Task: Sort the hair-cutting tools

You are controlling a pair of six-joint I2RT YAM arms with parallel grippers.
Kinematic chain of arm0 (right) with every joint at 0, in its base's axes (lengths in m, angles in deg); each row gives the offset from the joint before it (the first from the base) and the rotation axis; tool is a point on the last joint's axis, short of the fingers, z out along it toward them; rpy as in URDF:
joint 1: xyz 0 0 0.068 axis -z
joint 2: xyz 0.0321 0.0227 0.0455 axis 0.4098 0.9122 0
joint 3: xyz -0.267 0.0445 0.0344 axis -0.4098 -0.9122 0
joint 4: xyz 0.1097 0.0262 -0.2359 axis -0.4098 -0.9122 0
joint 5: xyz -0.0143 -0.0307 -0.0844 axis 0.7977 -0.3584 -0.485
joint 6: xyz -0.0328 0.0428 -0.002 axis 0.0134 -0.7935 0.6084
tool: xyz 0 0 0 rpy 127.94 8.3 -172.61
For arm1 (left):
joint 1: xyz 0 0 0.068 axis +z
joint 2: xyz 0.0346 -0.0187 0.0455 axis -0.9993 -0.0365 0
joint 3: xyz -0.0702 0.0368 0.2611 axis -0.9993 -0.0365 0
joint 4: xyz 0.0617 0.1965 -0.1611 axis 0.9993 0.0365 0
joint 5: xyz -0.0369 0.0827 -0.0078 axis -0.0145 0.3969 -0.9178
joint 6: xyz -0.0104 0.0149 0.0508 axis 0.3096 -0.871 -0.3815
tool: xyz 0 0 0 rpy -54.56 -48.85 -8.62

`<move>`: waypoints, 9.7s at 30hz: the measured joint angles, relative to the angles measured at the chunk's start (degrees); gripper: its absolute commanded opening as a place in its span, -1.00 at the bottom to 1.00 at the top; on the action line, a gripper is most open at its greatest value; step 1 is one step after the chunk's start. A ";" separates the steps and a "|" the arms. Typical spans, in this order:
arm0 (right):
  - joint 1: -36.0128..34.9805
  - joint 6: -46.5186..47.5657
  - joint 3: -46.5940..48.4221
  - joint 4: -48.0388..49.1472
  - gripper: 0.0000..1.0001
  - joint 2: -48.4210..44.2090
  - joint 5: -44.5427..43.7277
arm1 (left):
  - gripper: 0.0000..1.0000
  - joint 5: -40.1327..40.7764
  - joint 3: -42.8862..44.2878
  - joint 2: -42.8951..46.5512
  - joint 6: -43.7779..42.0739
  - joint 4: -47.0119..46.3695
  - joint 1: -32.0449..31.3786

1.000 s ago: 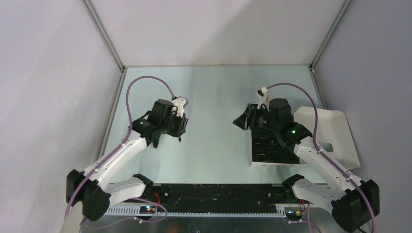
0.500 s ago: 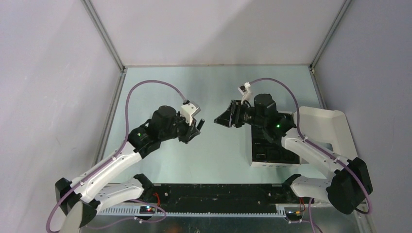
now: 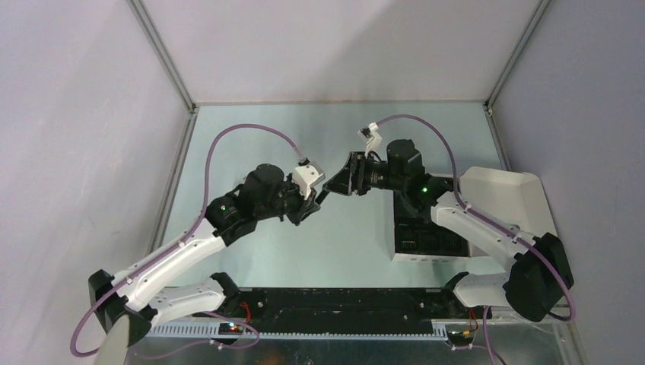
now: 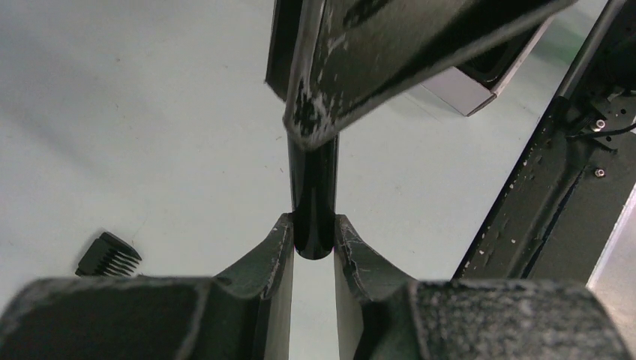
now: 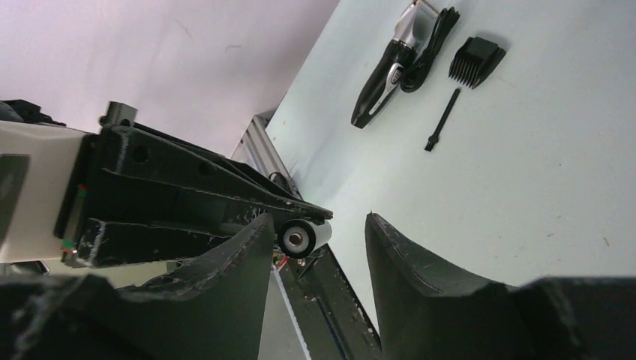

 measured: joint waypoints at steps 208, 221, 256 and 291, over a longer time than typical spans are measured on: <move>23.50 14.64 -4.66 -36.81 0.22 -11.87 -26.56 | 0.98 40.06 -11.69 10.99 18.99 -4.98 20.83; 9.68 13.11 -4.68 -31.76 0.27 -7.87 -22.77 | 0.86 28.22 -3.43 -13.90 26.25 -0.33 21.11; 15.87 15.04 -12.96 -23.06 0.30 -10.40 -15.85 | 0.08 19.71 17.16 -50.73 25.94 3.10 25.97; 16.00 7.48 -8.07 -18.51 0.20 -11.85 1.68 | -0.35 12.13 5.31 -15.12 -0.02 -5.99 -1.60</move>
